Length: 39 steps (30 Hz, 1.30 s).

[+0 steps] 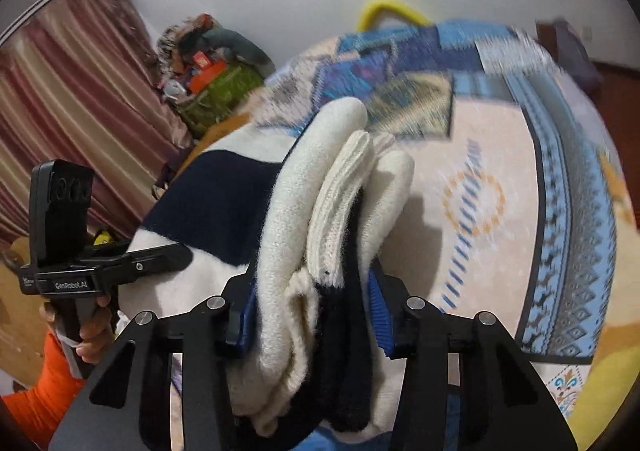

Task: Fold small clothes

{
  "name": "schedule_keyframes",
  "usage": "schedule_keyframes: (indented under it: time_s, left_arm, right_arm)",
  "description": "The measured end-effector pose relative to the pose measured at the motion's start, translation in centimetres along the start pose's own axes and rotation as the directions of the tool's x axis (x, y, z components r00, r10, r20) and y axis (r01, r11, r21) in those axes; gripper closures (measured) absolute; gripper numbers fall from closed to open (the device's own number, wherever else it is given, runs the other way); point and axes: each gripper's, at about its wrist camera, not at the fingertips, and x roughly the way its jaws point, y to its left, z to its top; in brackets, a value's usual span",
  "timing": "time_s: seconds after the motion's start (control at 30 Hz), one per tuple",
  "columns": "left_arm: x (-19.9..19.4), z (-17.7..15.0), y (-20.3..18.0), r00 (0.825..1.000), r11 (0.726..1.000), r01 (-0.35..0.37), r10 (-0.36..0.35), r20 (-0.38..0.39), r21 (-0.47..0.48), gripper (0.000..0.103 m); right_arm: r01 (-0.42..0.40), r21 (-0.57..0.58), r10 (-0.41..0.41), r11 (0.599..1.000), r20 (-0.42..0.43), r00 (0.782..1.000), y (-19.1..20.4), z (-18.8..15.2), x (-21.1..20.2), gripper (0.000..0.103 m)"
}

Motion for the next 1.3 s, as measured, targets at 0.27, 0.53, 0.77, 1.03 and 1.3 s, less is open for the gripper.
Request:
schedule_keyframes:
  time_s: [0.27,0.53,0.77,1.03,1.3]
  left_arm:
    - [-7.2,1.2,1.8,0.991,1.000,-0.001,0.001,0.136,0.000,0.043]
    - [-8.0,-0.6,7.2,0.990,0.996,-0.031,0.043,0.132,-0.085,0.043]
    - [-3.4,-3.6,12.7,0.997,0.984,-0.068,0.073,0.021,-0.166,0.043]
    - [-0.4,-6.8,16.8,0.999,0.972,-0.032,0.028,-0.023,-0.233,0.033]
    - [-4.5,-6.2,13.8,0.983,0.972,-0.160,0.172,0.059,-0.173,0.033]
  right_arm:
    - [-0.038,-0.087,0.046,0.996,0.101,0.994,6.1,2.9,-1.7,0.061]
    - [-0.069,-0.107,0.075,0.992,0.049,0.996,9.2,2.6,2.7,0.061]
    - [-0.056,-0.089,0.050,0.995,-0.073,0.996,9.2,0.3,8.6,0.061]
    - [-0.024,-0.059,0.016,0.998,-0.139,0.990,7.0,-1.4,11.1,0.053]
    - [0.055,-0.134,-0.062,0.989,-0.049,0.997,8.3,-1.5,7.1,0.045]
